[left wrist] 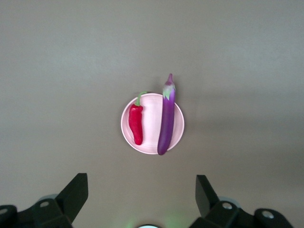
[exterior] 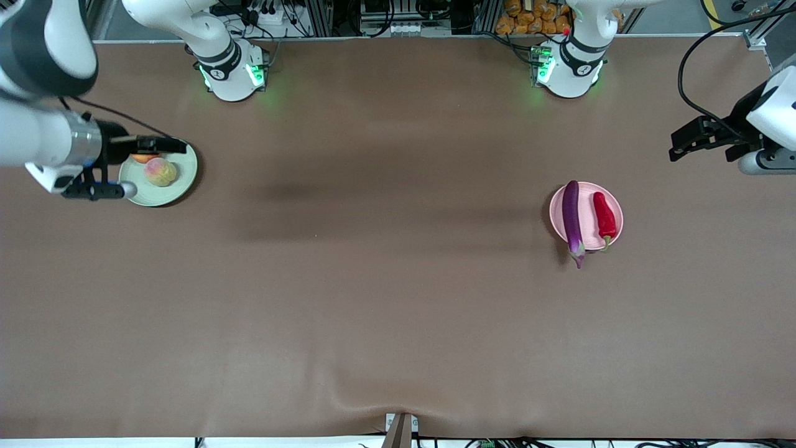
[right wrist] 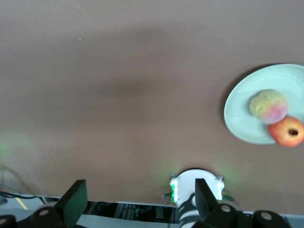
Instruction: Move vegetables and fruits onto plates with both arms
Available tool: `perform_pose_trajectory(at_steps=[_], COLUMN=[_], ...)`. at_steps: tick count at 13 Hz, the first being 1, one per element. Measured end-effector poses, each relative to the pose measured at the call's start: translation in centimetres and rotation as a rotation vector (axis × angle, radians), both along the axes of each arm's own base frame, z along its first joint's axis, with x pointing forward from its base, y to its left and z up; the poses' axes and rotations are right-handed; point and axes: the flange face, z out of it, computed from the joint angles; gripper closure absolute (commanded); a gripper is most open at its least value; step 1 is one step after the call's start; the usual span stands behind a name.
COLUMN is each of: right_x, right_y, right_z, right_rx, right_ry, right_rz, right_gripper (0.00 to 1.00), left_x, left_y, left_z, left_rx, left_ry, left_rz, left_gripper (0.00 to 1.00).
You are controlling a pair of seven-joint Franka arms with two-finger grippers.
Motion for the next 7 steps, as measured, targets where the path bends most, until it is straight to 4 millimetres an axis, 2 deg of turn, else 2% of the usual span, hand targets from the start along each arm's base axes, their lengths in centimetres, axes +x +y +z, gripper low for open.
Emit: perform_pose_trajectory(at_steps=[2, 4, 5, 7], right_x=[0.1, -1.3, -1.9, -2.3], right_y=[0.2, -1.9, -2.9, -3.2], right_z=[7.3, 13.9, 15.6, 16.2], right_rx=[0.001, 0.002, 0.002, 0.001], right_ry=[-0.109, -0.163, -0.174, -0.167], right_rz=[-0.013, -0.030, -0.035, -0.034], right_gripper=[0.00, 0.00, 0.00, 0.00], left_x=[0.3, 0.2, 0.2, 0.1], left_y=[-0.5, -1.6, -2.3, -2.8], left_z=[-0.2, -0.2, -0.2, -0.2], left_rx=[0.007, 0.007, 0.007, 0.008], left_ry=[-0.015, -0.017, -0.018, -0.019], left_rz=[-0.011, -0.031, -0.043, -0.053], left_gripper=[0.00, 0.00, 0.00, 0.00])
